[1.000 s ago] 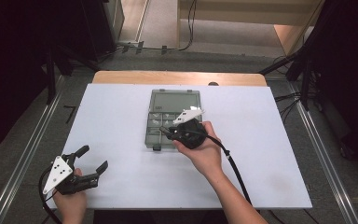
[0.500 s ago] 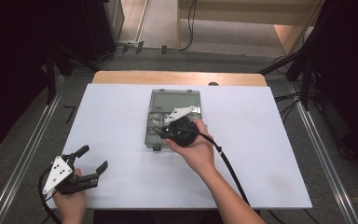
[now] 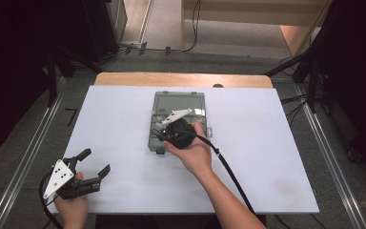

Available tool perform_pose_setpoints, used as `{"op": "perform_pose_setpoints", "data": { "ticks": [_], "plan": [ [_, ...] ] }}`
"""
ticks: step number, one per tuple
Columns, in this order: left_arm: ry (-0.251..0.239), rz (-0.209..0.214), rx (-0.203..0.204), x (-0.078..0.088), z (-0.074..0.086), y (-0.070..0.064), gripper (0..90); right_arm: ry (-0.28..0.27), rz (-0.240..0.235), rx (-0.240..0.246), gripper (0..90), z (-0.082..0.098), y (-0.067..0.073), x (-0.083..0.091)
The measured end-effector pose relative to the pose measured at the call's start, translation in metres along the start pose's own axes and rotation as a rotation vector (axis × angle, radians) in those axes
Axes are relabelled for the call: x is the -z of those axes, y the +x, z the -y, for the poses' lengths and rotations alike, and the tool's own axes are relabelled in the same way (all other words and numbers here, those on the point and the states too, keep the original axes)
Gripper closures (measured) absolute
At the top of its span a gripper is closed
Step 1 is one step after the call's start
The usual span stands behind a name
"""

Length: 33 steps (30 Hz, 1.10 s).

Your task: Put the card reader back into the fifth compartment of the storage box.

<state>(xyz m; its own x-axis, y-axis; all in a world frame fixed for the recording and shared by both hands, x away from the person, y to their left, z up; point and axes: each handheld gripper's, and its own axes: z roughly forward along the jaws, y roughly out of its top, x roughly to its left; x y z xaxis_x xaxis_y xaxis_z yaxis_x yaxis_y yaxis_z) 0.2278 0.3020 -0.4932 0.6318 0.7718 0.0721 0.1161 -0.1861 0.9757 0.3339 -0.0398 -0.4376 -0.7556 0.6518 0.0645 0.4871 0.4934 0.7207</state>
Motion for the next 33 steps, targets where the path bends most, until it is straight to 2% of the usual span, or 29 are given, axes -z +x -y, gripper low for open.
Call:
{"op": "perform_pose_setpoints", "data": {
  "ticks": [7, 9, 10, 12, 14, 19, 20, 23, 25, 33],
  "plan": [
    [-0.001, 0.002, 0.000, 0.000, 0.000, 0.000, 13.9, 0.002, 0.005, -0.024, 70.2, 0.000, -0.004, -0.009],
    [0.000, 0.002, 0.000, 0.000, 0.000, 0.000, 13.9, -0.023, 0.025, -0.031, 56.7, 0.000, -0.005, -0.009],
    [-0.001, 0.002, 0.000, 0.000, 0.000, 0.000, 13.9, -0.029, 0.025, -0.044, 53.0, 0.000, -0.005, -0.007],
    [0.000, 0.002, 0.001, 0.000, 0.000, 0.000, 13.9, -0.045, 0.010, -0.053, 41.5, 0.000, -0.008, -0.005],
    [0.000, 0.002, 0.000, 0.000, 0.000, 0.000, 13.9, -0.047, -0.007, -0.058, 36.8, 0.001, -0.009, -0.004],
    [0.001, 0.001, -0.001, 0.000, 0.000, 0.000, 13.9, -0.074, -0.037, -0.051, 13.4, 0.010, -0.011, 0.004],
    [0.002, 0.001, -0.001, 0.000, 0.000, 0.000, 13.9, -0.079, -0.052, -0.061, 11.6, 0.012, -0.013, 0.006],
    [0.000, 0.001, 0.000, 0.000, 0.000, 0.000, 13.9, -0.091, -0.045, -0.095, 8.2, 0.020, -0.016, 0.012],
    [0.000, 0.001, 0.000, 0.000, 0.000, 0.000, 13.9, -0.106, -0.042, -0.099, 0.0, 0.028, -0.021, 0.021],
    [0.002, 0.000, -0.001, 0.000, 0.000, -0.001, 13.9, -0.133, -0.020, -0.090, 0.0, 0.045, -0.028, 0.042]
  ]
}}
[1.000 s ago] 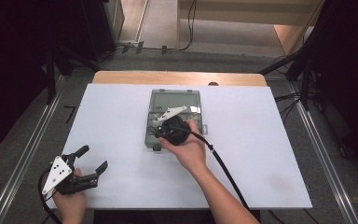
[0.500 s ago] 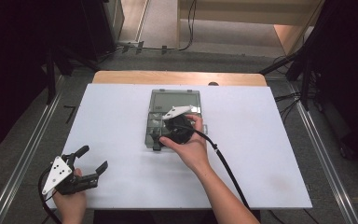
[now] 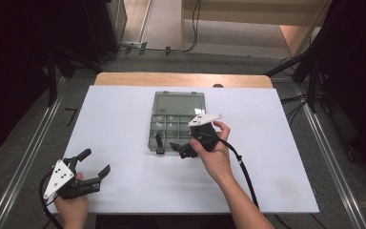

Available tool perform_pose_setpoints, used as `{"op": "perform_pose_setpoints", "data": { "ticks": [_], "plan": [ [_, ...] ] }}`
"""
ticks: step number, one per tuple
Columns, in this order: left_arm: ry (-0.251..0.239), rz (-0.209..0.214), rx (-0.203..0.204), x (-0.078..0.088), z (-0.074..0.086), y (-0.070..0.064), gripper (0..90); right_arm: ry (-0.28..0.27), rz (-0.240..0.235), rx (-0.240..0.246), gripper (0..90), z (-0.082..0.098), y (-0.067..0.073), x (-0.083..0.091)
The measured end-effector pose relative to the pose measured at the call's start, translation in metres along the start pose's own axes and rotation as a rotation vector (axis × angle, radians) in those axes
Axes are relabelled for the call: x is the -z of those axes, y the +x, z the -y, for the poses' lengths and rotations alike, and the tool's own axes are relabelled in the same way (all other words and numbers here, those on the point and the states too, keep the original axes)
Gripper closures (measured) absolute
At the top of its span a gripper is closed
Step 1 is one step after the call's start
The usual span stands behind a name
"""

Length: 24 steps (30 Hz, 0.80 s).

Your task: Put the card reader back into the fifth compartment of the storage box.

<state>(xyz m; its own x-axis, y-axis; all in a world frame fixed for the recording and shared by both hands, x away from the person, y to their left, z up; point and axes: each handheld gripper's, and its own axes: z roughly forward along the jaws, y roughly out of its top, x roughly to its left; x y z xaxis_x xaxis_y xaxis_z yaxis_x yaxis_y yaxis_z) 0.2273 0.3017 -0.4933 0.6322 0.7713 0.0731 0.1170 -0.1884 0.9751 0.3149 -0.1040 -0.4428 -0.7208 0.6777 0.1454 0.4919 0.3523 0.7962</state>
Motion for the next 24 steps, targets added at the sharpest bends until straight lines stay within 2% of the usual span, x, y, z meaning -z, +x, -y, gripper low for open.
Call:
{"op": "perform_pose_setpoints", "data": {
  "ticks": [9, 16, 24],
  "plan": [
    [0.001, -0.001, -0.001, 0.000, 0.000, 0.000, 13.9, -0.029, 0.017, 0.030, 0.0, 0.012, -0.002, 0.020],
    [0.000, -0.001, -0.003, 0.000, 0.000, 0.000, 13.9, -0.037, 0.006, 0.042, 0.0, 0.020, -0.003, 0.032],
    [0.002, -0.002, -0.003, 0.000, 0.000, -0.001, 13.9, -0.055, 0.015, 0.027, 0.0, 0.030, -0.005, 0.043]
  ]
}}
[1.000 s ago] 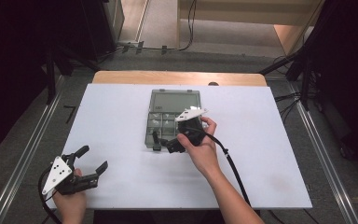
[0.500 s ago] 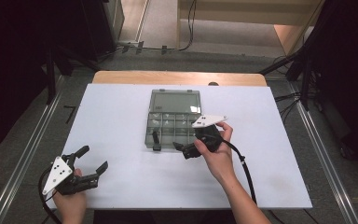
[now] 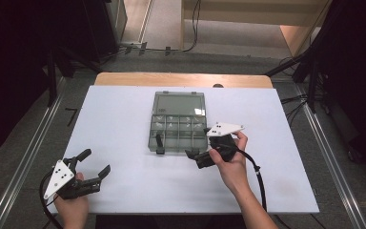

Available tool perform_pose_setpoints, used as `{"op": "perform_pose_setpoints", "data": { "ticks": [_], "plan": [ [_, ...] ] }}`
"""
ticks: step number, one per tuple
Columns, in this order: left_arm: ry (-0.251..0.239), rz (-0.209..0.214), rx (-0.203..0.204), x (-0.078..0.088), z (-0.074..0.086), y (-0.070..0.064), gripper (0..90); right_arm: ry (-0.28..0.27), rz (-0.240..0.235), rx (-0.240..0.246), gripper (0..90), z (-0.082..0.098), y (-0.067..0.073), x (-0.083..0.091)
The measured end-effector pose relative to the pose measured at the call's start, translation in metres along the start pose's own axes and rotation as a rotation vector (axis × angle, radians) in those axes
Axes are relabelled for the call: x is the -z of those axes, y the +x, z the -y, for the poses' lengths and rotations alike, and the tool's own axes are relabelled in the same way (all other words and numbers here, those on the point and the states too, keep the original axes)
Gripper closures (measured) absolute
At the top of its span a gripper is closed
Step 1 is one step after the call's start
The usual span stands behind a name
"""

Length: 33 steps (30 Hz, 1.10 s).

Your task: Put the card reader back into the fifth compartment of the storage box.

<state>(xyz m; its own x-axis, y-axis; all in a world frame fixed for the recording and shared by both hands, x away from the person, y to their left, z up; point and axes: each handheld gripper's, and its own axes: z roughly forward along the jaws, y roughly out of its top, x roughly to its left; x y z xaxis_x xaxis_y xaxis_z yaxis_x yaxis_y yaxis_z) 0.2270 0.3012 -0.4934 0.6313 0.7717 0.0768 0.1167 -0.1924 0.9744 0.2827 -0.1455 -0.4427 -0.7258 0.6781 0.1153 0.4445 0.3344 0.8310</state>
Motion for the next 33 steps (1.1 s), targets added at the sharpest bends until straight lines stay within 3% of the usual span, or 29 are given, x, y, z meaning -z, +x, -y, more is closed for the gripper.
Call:
{"op": "perform_pose_setpoints", "data": {
  "ticks": [10, 12, 15, 33],
  "plan": [
    [0.003, 0.001, -0.002, 0.000, 0.000, 0.000, 13.9, -0.033, -0.001, -0.027, 0.0, 0.019, -0.008, 0.014],
    [0.004, 0.000, -0.003, 0.000, 0.000, 0.000, 13.9, -0.051, -0.028, -0.027, 0.0, 0.023, -0.010, 0.018],
    [0.004, 0.000, -0.003, 0.000, 0.000, 0.000, 13.9, -0.071, -0.030, -0.018, 0.0, 0.027, -0.011, 0.024],
    [0.005, 0.001, -0.004, 0.000, 0.000, 0.000, 13.9, -0.116, 0.036, -0.048, 0.0, 0.060, -0.025, 0.056]
  ]
}}
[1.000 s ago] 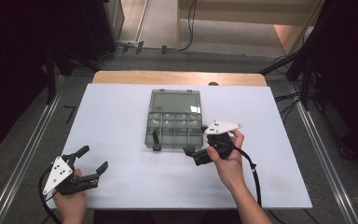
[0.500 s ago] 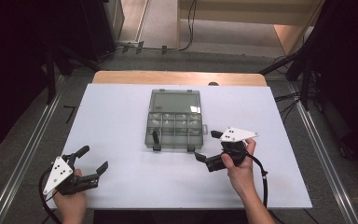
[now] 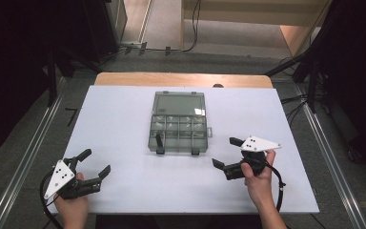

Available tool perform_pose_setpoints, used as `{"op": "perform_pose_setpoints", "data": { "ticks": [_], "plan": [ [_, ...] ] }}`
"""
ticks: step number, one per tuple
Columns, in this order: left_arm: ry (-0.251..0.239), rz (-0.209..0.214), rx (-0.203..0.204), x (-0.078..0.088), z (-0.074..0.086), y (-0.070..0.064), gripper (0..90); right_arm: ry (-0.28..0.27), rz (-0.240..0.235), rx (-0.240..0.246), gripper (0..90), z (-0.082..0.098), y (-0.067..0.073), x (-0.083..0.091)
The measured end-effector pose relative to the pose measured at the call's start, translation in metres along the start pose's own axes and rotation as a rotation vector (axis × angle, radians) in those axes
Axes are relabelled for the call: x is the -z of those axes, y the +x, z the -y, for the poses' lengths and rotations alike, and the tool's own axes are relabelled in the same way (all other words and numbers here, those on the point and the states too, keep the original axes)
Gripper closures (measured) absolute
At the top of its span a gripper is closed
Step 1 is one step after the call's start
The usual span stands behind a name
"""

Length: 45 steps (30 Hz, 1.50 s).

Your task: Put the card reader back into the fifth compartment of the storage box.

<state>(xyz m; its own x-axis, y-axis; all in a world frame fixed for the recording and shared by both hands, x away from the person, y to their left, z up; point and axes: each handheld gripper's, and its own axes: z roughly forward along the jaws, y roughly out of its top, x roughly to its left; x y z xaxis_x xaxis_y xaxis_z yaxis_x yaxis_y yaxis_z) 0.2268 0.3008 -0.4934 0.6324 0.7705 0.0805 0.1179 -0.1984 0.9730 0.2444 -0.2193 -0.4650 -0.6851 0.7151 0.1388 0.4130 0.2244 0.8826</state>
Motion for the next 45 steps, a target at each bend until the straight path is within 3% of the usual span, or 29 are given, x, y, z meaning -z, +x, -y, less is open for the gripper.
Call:
{"op": "perform_pose_setpoints", "data": {
  "ticks": [24, 39, 45],
  "plan": [
    [0.003, -0.003, -0.006, 0.000, 0.000, -0.001, 13.9, -0.035, 0.025, -0.029, 0.0, 0.038, -0.014, 0.037],
    [0.003, -0.001, -0.005, 0.000, 0.000, -0.001, 13.9, -0.022, 0.064, -0.054, 0.0, 0.060, -0.024, 0.058],
    [0.002, 0.001, 0.003, 0.000, 0.000, 0.000, 13.9, -0.042, 0.075, -0.074, 0.0, 0.067, -0.029, 0.065]
  ]
}}
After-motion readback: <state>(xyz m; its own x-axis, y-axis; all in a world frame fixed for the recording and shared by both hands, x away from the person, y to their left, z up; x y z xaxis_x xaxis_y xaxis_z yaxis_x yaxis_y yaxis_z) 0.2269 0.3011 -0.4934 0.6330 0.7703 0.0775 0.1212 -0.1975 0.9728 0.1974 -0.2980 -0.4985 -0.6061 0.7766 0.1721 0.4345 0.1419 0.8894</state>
